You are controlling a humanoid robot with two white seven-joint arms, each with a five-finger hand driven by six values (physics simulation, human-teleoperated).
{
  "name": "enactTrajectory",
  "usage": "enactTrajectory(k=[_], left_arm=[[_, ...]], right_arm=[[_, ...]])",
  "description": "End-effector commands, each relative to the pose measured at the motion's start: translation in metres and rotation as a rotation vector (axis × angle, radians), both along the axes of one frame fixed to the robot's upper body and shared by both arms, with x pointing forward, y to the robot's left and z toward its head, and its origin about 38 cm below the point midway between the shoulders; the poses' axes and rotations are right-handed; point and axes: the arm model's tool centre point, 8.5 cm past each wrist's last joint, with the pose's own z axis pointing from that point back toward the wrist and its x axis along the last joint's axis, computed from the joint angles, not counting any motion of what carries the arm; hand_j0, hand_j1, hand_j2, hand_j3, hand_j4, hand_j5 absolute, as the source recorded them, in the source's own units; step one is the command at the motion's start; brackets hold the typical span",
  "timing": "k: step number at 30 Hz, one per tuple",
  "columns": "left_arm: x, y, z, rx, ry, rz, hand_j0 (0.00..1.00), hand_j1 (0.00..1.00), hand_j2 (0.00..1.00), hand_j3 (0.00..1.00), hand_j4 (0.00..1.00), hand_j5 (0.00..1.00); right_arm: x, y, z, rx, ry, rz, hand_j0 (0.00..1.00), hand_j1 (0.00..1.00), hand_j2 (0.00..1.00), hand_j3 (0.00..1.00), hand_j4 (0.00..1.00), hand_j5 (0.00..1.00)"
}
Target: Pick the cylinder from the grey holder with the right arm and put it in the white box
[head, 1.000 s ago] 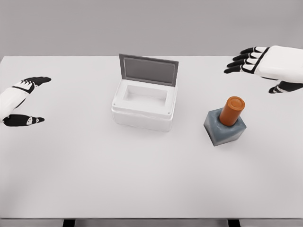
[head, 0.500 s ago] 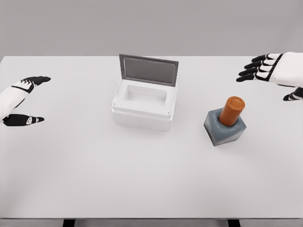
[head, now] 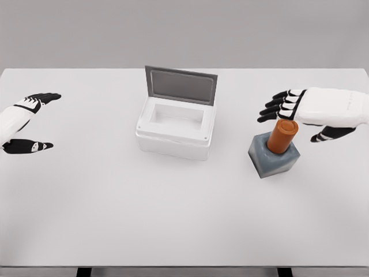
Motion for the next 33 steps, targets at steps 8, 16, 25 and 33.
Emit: enactTrajectory(k=[8, 16, 25, 33], left_arm=[[0.0, 0.0, 0.001, -0.01, -0.003, 0.002, 1.0, 1.0, 1.0, 1.0, 1.0, 1.0], [0.0, 0.0, 0.001, -0.01, -0.003, 0.002, 1.0, 1.0, 1.0, 1.0, 1.0, 1.0], [0.0, 0.0, 0.001, -0.008, -0.003, 0.002, 1.0, 1.0, 1.0, 1.0, 1.0, 1.0], [0.0, 0.0, 0.001, -0.008, -0.003, 0.002, 1.0, 1.0, 1.0, 1.0, 1.0, 1.0]], right_arm=[[0.006, 0.0, -0.019, -0.026, 0.03, -0.014, 1.0, 1.0, 1.0, 1.0, 1.0, 1.0], [0.014, -0.001, -0.024, -0.024, 0.028, -0.034, 1.0, 1.0, 1.0, 1.0, 1.0, 1.0], [0.017, -0.008, -0.032, -0.046, 0.043, -0.055, 1.0, 1.0, 1.0, 1.0, 1.0, 1.0], [0.016, -0.006, -0.037, -0.051, 0.055, -0.049, 0.94, 0.94, 0.94, 0.94, 0.94, 0.94]])
